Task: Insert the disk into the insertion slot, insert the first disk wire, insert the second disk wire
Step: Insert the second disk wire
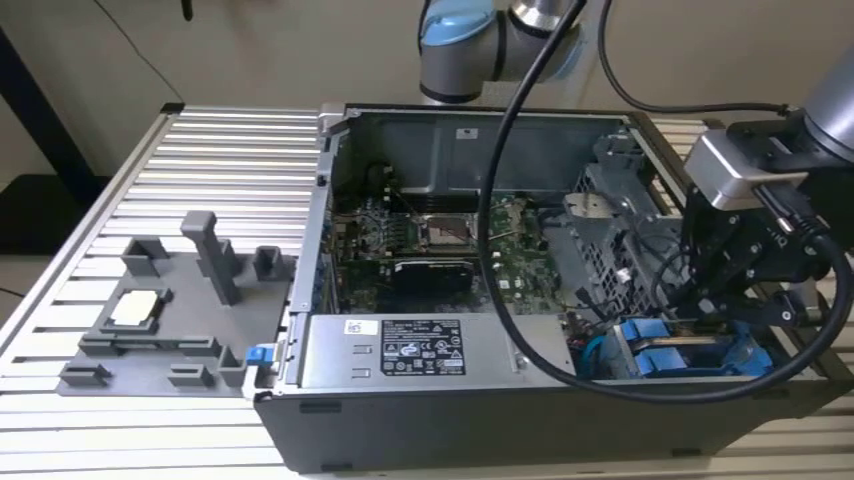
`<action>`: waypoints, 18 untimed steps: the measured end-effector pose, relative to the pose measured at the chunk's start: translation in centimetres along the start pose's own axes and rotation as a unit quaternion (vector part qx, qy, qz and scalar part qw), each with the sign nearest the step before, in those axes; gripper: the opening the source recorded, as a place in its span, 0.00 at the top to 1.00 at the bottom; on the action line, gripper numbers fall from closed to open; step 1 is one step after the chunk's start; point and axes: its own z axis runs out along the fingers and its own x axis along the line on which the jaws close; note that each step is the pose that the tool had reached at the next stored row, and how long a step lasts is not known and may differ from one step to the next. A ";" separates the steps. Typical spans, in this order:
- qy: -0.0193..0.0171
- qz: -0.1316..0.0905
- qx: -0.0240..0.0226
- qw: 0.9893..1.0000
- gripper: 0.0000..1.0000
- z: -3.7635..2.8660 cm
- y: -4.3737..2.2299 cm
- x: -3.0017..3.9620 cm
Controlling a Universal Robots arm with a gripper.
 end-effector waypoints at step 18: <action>-0.001 0.025 0.004 1.000 0.84 0.94 -0.62 0.35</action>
